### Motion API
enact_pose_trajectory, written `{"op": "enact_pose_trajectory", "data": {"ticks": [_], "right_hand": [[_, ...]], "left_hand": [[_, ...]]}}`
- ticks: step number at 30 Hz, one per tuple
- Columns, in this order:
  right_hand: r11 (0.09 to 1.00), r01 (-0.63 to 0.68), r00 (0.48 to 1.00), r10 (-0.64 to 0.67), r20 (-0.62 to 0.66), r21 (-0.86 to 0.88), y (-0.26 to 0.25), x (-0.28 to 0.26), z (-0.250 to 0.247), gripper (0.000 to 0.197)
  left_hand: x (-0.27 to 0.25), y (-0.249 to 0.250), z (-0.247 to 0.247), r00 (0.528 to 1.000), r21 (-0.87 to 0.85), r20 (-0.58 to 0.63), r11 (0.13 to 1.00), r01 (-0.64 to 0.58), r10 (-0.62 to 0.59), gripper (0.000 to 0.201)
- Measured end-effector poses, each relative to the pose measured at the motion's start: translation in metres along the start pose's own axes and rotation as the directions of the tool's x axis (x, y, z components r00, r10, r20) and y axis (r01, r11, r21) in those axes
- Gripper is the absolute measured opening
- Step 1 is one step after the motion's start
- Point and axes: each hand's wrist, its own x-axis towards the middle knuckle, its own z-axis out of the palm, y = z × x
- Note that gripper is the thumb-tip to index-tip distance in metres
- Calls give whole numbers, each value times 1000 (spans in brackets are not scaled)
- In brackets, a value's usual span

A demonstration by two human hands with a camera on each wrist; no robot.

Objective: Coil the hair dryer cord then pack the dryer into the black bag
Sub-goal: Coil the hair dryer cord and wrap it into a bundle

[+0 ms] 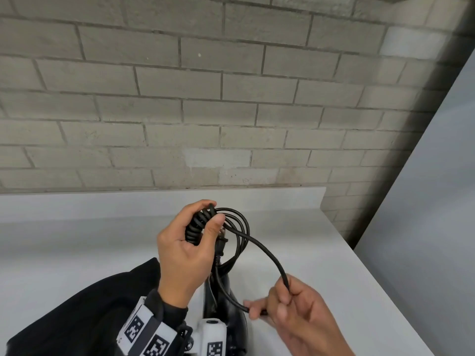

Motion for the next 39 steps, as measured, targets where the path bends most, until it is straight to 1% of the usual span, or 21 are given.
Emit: {"op": "enact_pose_trajectory", "data": {"ticks": [2,4,6,7,9,10,12,13,15,16,17,18,20,21,22,23,25,26,30,34,39], "right_hand": [[988,-22,999,18,27,152,8,0,1,20],[896,-32,992,-26,123,444,8,0,2,12],[784,-56,985,-58,163,618,-3,6,1,31],[786,-39,994,-32,103,617,-12,7,1,35],[854,-27,1000,31,1,520,-24,9,7,28],[904,-40,993,83,-83,425,-30,5,4,32],[992,-86,957,107,-271,89,-43,2,0,49],[991,-100,951,70,-302,-85,-49,2,0,49],[919,-111,951,-12,-309,-378,-55,3,1,30],[855,-106,952,-61,-301,-507,-58,4,4,15],[768,-89,955,-115,-274,-634,-60,4,6,11],[637,-54,960,-180,-216,-769,-61,4,9,15],[194,34,953,-303,-27,-980,-64,7,18,14],[-11,67,942,-328,67,-998,-67,9,23,14],[-131,112,918,-365,153,-985,-70,12,27,15],[-176,161,886,-407,221,-971,-73,16,29,16],[-147,254,827,-480,293,-956,-84,25,32,16],[-83,290,819,-494,292,-953,-91,30,34,15],[176,308,854,-484,190,-935,-104,45,38,13],[457,305,884,-461,70,-835,-96,53,48,12],[664,201,915,-390,-105,-720,-79,58,48,14]], "left_hand": [[-1,0,1,1000,7,8,1000,-5,5,24],[-2,0,2,1000,5,17,1000,-2,2,22],[-1,-1,2,1000,3,25,1000,-2,2,21],[-1,-1,2,1000,7,28,1000,-4,4,21],[0,-1,0,999,26,30,1000,-18,17,20],[1,0,-1,999,37,31,999,-27,26,20],[2,1,-5,999,56,31,997,-44,43,19],[2,1,-6,998,68,33,996,-54,52,21],[1,0,-7,996,111,48,991,-77,72,29],[0,-1,-6,995,134,59,987,-86,79,32],[-1,-1,-4,995,148,68,985,-89,79,34],[-2,0,-1,994,152,77,985,-86,75,35],[-4,0,3,993,151,100,986,-78,63,37],[-4,1,4,992,153,114,986,-72,55,38],[-4,1,4,991,157,128,985,-67,47,39],[-3,2,4,989,158,142,985,-66,43,39],[-2,5,2,982,151,177,984,-92,64,40],[-2,7,1,977,143,197,983,-113,83,40],[-5,11,-2,948,51,288,986,-160,139,35],[-4,15,-3,915,-8,350,978,-210,199,39],[-4,15,-4,911,-17,355,976,-219,211,35]]}}
